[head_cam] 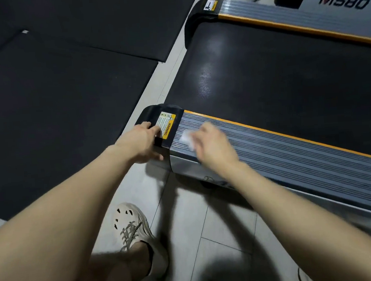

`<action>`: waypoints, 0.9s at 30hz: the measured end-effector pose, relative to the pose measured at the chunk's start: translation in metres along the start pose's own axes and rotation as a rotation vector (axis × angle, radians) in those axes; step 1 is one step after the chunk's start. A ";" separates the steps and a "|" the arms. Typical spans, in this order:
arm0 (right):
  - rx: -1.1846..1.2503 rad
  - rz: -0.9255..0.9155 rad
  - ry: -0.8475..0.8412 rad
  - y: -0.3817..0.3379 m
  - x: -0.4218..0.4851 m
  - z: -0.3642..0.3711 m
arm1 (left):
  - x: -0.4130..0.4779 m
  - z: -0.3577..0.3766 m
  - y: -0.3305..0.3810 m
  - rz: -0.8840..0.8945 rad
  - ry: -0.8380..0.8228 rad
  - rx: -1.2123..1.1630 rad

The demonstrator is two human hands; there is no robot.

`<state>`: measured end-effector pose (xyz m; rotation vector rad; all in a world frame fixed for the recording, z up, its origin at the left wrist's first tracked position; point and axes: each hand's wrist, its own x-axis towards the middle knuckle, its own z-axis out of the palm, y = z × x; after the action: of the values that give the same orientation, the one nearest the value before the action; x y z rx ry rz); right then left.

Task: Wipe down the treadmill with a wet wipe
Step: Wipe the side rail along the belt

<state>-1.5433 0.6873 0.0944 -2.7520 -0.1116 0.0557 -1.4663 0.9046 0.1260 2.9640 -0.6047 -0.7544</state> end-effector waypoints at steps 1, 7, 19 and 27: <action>0.011 -0.127 -0.066 -0.009 -0.026 0.004 | -0.001 -0.005 -0.001 0.009 -0.012 0.008; 0.062 0.650 0.511 0.068 -0.100 -0.020 | -0.009 -0.009 0.017 0.058 0.028 0.056; 0.113 0.209 0.324 -0.016 0.055 0.009 | -0.027 0.015 -0.039 -0.116 -0.030 -0.084; 0.156 -0.092 0.297 -0.022 0.085 0.007 | -0.023 0.035 -0.046 -0.142 -0.039 -0.380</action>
<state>-1.4604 0.7177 0.0945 -2.5624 -0.1458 -0.3523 -1.4844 0.9576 0.1000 2.6638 -0.2205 -0.8313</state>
